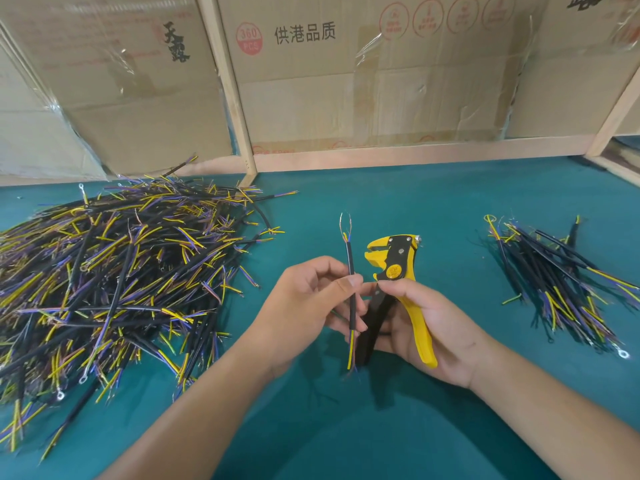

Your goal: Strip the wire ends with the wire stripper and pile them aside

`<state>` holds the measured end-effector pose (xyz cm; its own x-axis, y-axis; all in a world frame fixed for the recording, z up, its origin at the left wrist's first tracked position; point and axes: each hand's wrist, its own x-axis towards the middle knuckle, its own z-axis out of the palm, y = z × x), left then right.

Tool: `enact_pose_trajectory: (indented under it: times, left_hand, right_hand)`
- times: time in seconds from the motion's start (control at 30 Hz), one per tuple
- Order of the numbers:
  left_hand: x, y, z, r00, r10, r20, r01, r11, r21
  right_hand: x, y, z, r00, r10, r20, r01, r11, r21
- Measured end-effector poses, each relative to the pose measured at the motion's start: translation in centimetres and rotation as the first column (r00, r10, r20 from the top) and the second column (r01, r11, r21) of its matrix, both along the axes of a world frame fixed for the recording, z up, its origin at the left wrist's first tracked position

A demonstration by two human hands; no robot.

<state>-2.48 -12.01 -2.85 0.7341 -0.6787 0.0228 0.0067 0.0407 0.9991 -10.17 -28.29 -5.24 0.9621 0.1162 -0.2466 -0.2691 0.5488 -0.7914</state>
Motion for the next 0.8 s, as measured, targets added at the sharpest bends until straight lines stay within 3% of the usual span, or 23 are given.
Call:
enact_pose_trajectory:
  times: [0.33, 0.53, 0.63, 0.8]
  left_hand:
    - [0.4, 0.5, 0.7, 0.980, 0.022, -0.199, -0.049, 0.990, -0.131]
    - [0.5, 0.7, 0.9, 0.979, 0.033, -0.200, -0.063, 0.987, -0.145]
    - [0.5, 0.7, 0.7, 0.986, 0.032, -0.161, -0.055, 0.989, -0.136]
    - [1.4, 1.2, 0.6, 0.990, 0.090, 0.108, -0.089, 0.996, -0.007]
  right_hand:
    - [0.2, 0.0, -0.3, 0.999, -0.024, -0.038, 0.025, 1.000, 0.015]
    - [0.2, -0.1, -0.5, 0.999, -0.017, -0.037, 0.019, 0.999, 0.041]
    - [0.3, -0.2, -0.8, 1.000, -0.013, -0.029, 0.014, 0.999, 0.047]
    - [0.2, -0.3, -0.7, 1.000, -0.017, -0.027, 0.018, 0.998, 0.063]
